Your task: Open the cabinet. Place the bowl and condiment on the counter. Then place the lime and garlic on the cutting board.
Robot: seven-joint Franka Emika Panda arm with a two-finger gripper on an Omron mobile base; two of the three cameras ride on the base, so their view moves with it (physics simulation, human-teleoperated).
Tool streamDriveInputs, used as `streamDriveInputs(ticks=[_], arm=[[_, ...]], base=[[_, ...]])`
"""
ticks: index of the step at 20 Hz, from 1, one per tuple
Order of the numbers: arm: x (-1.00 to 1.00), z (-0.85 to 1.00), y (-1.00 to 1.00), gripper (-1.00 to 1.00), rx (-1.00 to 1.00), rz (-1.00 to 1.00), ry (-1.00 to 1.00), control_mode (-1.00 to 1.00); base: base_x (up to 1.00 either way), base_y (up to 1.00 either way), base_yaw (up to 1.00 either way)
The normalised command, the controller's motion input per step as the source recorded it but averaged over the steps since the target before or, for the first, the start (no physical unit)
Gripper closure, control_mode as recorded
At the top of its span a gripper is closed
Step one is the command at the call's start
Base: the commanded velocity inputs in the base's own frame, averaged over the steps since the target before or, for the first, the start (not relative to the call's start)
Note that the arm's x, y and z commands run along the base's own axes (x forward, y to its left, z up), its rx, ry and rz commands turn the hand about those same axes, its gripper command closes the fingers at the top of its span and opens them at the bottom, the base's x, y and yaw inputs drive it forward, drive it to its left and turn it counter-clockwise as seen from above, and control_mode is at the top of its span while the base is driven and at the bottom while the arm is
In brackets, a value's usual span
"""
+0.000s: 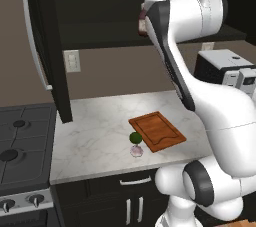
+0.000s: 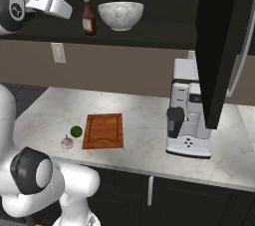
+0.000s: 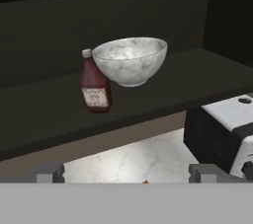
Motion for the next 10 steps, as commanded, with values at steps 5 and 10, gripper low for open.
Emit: streamDriveInputs(ticks=[5, 10], arm=[[0.32, -0.04, 0.0, -1.0, -0.01, 0.0, 0.01, -1.0], [0.32, -0.01, 0.0, -1.0, -0.04, 0.0, 0.03, -1.0]], base=[[0.0, 0.0, 0.0], [0.0, 0.0, 0.0]])
